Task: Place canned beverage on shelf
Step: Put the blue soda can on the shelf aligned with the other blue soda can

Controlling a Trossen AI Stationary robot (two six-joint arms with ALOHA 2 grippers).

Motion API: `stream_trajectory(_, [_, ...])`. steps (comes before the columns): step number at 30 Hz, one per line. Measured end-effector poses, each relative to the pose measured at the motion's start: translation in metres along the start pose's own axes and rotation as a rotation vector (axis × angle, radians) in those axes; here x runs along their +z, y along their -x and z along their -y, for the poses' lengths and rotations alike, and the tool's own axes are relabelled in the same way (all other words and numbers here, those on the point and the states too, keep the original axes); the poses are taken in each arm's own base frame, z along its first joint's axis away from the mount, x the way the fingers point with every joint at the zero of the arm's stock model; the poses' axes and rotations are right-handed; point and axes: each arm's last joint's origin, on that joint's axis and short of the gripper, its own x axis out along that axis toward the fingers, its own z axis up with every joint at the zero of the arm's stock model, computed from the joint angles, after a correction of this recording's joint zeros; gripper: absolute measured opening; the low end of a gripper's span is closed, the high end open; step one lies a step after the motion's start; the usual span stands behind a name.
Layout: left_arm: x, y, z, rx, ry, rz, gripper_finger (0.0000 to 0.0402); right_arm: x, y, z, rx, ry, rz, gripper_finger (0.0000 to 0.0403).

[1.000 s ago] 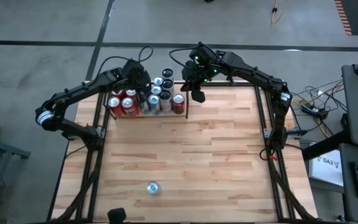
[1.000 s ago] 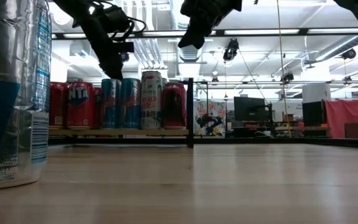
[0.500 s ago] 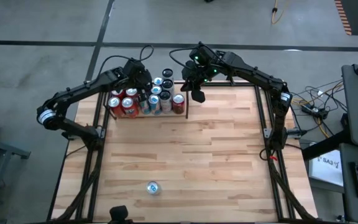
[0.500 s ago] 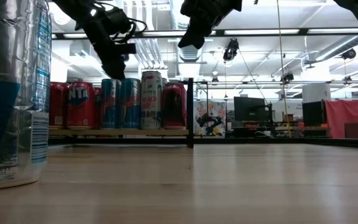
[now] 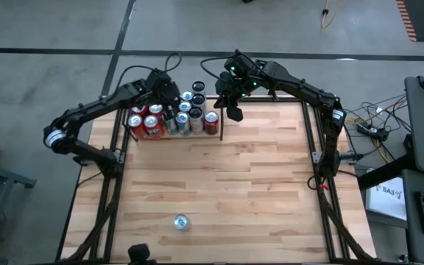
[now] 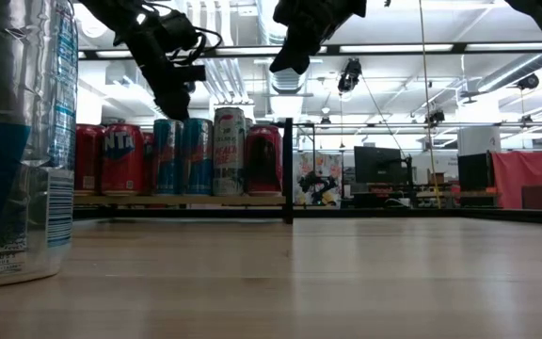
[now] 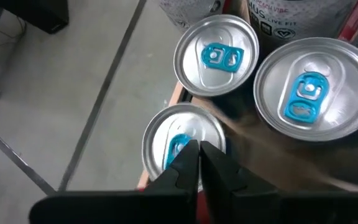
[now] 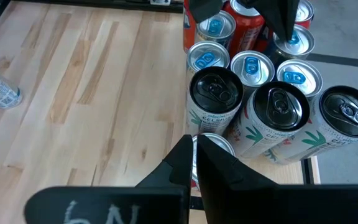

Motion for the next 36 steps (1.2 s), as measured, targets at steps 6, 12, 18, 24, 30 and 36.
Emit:
stream_trajectory(6, [0.006,0.033,-0.007,0.008,0.052,0.035,0.0000,0.000,0.000,0.000,0.000,-0.020,0.000,0.0009])
stream_trajectory(12, [0.002,0.068,0.003,-0.216,0.077,0.078,0.0000,0.000,0.000,0.000,0.000,-0.052,0.000,0.0009])
stream_trajectory(18, [-0.010,0.074,0.031,-0.359,0.040,0.082,0.0000,0.000,0.000,0.000,0.000,-0.071,0.000,0.0009])
stream_trajectory(24, [-0.019,0.065,0.044,-0.291,0.039,-0.002,0.0000,0.000,0.000,0.000,0.000,-0.071,0.000,0.0009])
stream_trajectory(30, [-0.021,0.060,0.046,-0.253,0.051,-0.014,0.0000,0.000,0.000,0.000,0.000,-0.071,0.000,0.0009])
stream_trajectory(36, [-0.020,0.056,0.046,-0.249,0.053,-0.008,0.0000,0.000,0.000,0.000,0.000,-0.070,0.000,0.0009])
